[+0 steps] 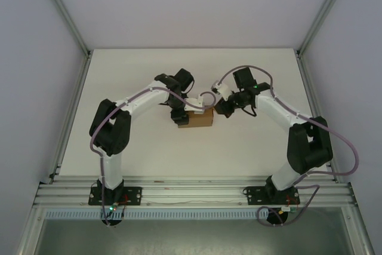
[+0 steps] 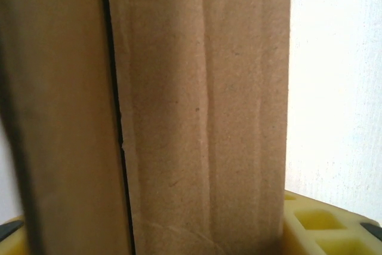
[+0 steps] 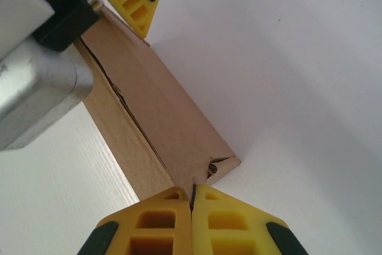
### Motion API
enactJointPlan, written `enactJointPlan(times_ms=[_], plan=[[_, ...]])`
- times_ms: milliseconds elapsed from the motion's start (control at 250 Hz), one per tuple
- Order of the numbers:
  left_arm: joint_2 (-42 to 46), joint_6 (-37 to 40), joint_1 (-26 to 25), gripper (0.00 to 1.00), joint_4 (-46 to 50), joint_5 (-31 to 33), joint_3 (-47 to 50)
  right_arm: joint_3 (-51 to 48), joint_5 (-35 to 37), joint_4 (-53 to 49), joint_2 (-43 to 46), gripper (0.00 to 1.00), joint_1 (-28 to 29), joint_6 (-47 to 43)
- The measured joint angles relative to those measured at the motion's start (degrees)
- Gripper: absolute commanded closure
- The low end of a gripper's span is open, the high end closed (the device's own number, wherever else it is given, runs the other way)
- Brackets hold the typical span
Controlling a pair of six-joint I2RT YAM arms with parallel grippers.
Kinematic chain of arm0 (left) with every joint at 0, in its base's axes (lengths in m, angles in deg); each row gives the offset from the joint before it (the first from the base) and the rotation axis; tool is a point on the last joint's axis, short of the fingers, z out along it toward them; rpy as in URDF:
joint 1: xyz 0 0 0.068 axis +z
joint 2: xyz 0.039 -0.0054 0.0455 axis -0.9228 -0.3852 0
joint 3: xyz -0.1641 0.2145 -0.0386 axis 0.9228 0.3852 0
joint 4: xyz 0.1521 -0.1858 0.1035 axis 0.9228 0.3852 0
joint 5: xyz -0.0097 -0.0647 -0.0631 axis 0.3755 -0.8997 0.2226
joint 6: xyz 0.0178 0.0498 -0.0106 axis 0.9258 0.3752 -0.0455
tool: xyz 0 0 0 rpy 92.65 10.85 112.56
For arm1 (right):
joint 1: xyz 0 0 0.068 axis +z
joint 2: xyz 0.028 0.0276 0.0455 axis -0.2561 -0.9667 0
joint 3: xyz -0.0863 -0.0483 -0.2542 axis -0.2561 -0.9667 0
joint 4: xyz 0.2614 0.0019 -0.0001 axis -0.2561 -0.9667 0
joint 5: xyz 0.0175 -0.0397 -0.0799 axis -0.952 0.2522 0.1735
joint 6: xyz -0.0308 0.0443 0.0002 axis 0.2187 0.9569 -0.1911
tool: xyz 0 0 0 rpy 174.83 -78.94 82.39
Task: Assemble paper box
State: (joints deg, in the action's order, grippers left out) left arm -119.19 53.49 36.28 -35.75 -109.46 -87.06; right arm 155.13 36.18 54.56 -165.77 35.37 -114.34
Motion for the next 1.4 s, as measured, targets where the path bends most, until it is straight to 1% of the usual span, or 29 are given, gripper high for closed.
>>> enactJointPlan(times_ms=[116, 204, 340, 428, 528, 688, 819, 903, 1047, 1099, 1179, 1219, 1255, 1275, 1303, 1371, 1399], plan=[[0.0, -0.7, 0.1, 0.46, 0.0, 0.0, 0.0, 0.0, 4.9, 3.0, 0.0, 1.0, 1.9, 9.5], [0.0, -1.5, 0.1, 0.47, -0.1, 0.0, 0.0, 0.0, 10.5, 5.4, 0.1, 1.0, 3.6, 21.4], [0.0, -2.4, 0.1, 0.49, -0.9, 0.0, 0.0, -0.8, 15.0, 8.4, 0.4, 1.0, 5.0, 37.2], [0.0, -2.9, 0.1, 0.49, -1.4, 0.0, 0.0, -1.4, 17.2, 9.0, 1.2, 1.0, 5.8, 43.8], [-0.1, -3.0, 0.0, 0.49, -2.3, 0.0, 0.0, -1.5, 19.0, 8.9, 1.6, 1.0, 6.2, 48.2], [-0.1, -3.1, 0.0, 0.5, -2.9, 0.0, 0.0, -1.4, 19.3, 8.5, 1.7, 1.0, 6.2, 49.4], [-0.1, -3.1, 0.0, 0.5, -3.1, 0.1, 0.0, -2.1, 20.3, 9.1, 1.7, 1.0, 6.3, 46.7], [-0.1, -3.4, 0.0, 0.49, -3.3, 0.1, 0.0, -3.6, 21.5, 11.5, 2.2, 1.0, 6.6, 44.4], [-0.1, -3.7, 0.0, 0.46, -3.5, 0.0, 0.0, -10.0, 22.8, 19.5, 5.0, 1.0, 7.1, 40.9], [-0.1, -4.0, 0.0, 0.43, -3.5, 0.0, 0.0, -12.2, 23.3, 22.6, 5.8, 1.0, 7.4, 40.1], [-0.1, -4.7, 0.0, 0.41, -3.5, 0.0, 0.0, -14.9, 24.8, 27.2, 6.5, 1.0, 8.1, 39.3], [-0.1, -4.8, 0.0, 0.38, -3.5, 0.1, 0.0, -15.8, 25.6, 28.8, 6.6, 1.0, 8.4, 39.2], [-0.1, -5.1, 0.0, 0.37, -3.5, 0.0, 0.0, -16.3, 26.2, 29.8, 6.7, 1.0, 8.6, 39.2], [-0.1, -5.2, 0.0, 0.34, -3.5, 0.1, 0.0, -16.5, 26.5, 30.2, 6.7, 1.0, 8.6, 39.2], [-0.1, -5.5, 0.0, 0.27, -3.5, 0.1, 0.0, -16.7, 27.0, 30.8, 6.7, 1.0, 8.7, 39.1], [0.0, -6.7, 0.0, 0.26, -3.8, 0.2, 0.0, -17.2, 28.3, 31.6, 6.7, 1.0, 9.0, 39.1], [0.1, -7.3, 0.0, 0.22, -3.8, 0.3, 0.0, -17.2, 28.7, 31.7, 6.7, 1.0, 9.0, 39.1]])
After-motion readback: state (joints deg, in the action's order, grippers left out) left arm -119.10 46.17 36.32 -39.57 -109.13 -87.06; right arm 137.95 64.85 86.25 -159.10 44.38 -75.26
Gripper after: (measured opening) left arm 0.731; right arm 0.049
